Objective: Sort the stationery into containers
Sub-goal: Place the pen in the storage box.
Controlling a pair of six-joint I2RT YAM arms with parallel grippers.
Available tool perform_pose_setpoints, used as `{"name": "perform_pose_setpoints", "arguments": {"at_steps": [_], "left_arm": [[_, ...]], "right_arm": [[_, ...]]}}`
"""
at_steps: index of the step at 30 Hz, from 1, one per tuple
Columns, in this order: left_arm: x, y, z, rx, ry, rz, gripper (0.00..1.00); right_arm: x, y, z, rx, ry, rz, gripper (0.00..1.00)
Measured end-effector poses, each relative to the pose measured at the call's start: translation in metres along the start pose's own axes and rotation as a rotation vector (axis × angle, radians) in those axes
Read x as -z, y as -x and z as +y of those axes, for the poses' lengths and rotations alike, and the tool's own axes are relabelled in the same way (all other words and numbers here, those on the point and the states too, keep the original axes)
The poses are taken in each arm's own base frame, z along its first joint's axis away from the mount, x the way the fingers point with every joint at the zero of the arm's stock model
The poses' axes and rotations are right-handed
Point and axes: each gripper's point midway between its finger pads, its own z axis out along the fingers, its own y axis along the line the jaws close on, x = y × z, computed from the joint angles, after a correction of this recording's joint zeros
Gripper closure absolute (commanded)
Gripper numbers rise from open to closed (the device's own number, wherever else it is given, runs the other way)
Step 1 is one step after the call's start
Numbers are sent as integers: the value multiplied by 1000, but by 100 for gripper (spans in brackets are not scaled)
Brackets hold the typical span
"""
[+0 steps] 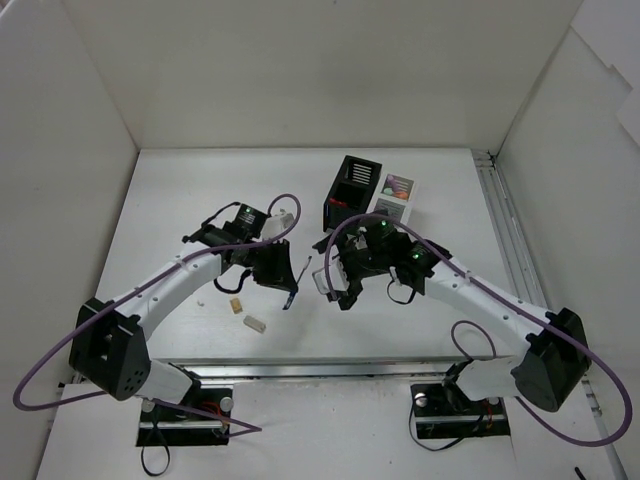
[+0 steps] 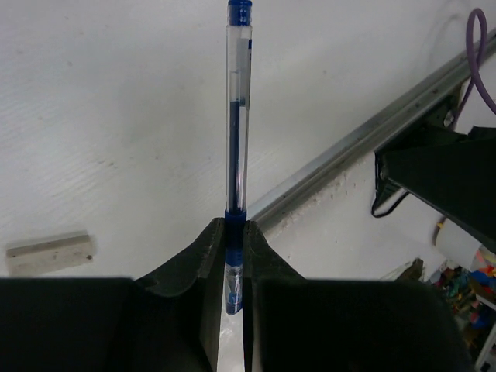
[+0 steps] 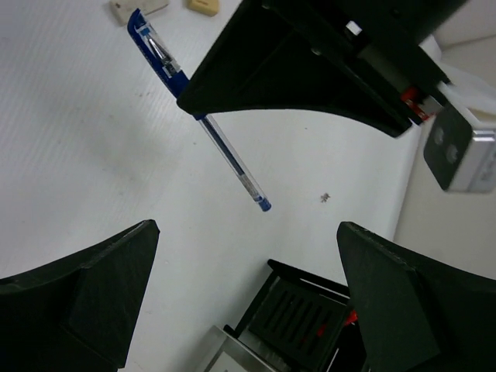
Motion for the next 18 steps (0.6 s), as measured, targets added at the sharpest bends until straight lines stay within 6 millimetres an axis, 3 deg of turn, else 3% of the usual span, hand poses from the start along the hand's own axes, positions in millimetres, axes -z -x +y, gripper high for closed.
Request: {"name": "perform_pose_setpoints", "arguments": {"at_steps": [3, 5, 13, 16, 18], "left_arm": [[-2, -7, -6, 6, -42, 44, 100], [-2, -11, -9, 6, -68, 66, 100], [1, -15, -21, -10, -138, 100, 100], [1, -15, -22, -14, -145, 102, 100], [1, -16, -23, -17, -149, 103, 100]], "right_arm": [[-14, 1, 14, 29, 61, 3, 8], [-24, 2, 23, 46, 101, -1, 19], [-57, -4, 55, 46, 226, 0, 46], [-64, -5, 55, 41, 239, -1, 53], [-67, -4, 51, 40, 236, -4, 68]]}}
